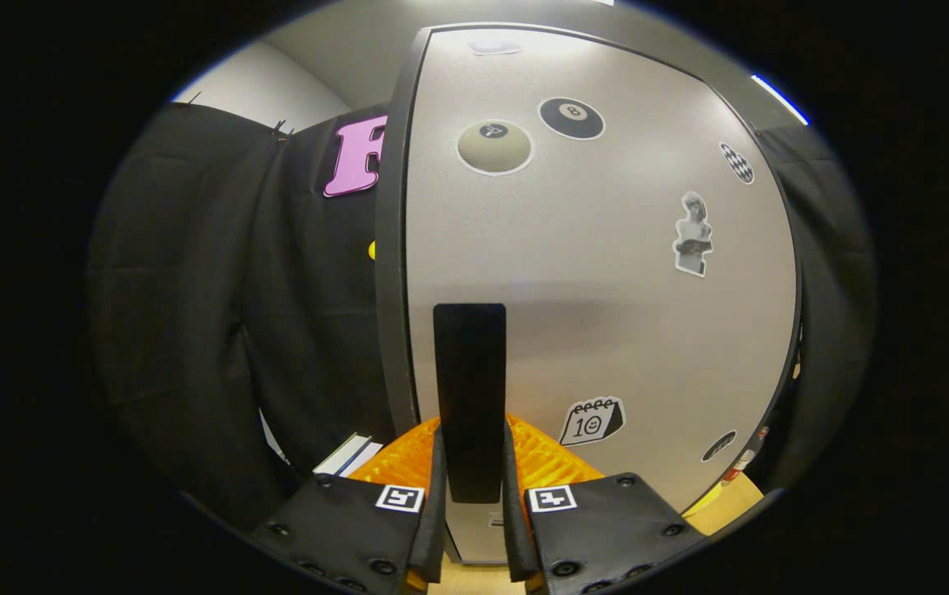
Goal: Open the shoe cabinet door, grab the shoes and put them into the shoe cabinet, then close the shoe cabinet door.
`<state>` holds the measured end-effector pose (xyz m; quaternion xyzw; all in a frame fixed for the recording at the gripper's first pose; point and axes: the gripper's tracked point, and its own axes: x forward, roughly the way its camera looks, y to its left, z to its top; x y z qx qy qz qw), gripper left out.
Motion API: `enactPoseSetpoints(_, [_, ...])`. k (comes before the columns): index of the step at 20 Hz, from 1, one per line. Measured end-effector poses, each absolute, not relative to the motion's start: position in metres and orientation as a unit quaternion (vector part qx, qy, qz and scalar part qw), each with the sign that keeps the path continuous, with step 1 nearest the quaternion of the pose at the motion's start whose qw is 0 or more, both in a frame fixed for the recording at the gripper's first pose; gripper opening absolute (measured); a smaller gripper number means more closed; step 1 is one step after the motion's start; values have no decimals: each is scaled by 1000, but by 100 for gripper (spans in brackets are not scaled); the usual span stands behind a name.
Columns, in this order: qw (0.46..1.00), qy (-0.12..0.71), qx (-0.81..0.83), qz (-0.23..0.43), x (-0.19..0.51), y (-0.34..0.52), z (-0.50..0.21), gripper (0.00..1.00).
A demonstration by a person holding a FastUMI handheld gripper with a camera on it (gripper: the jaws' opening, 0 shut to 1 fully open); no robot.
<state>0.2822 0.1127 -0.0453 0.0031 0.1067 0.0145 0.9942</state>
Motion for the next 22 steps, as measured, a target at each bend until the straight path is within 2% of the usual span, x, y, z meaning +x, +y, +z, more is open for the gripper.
enactPoseSetpoints(3, [994, 107, -6, 11, 282, 113, -46, 24])
enactPoseSetpoints(7, [992, 120, 0, 44, 276, 113, -47, 9])
enactPoseSetpoints(22, [992, 97, -10, 84, 203, 83, -36, 8])
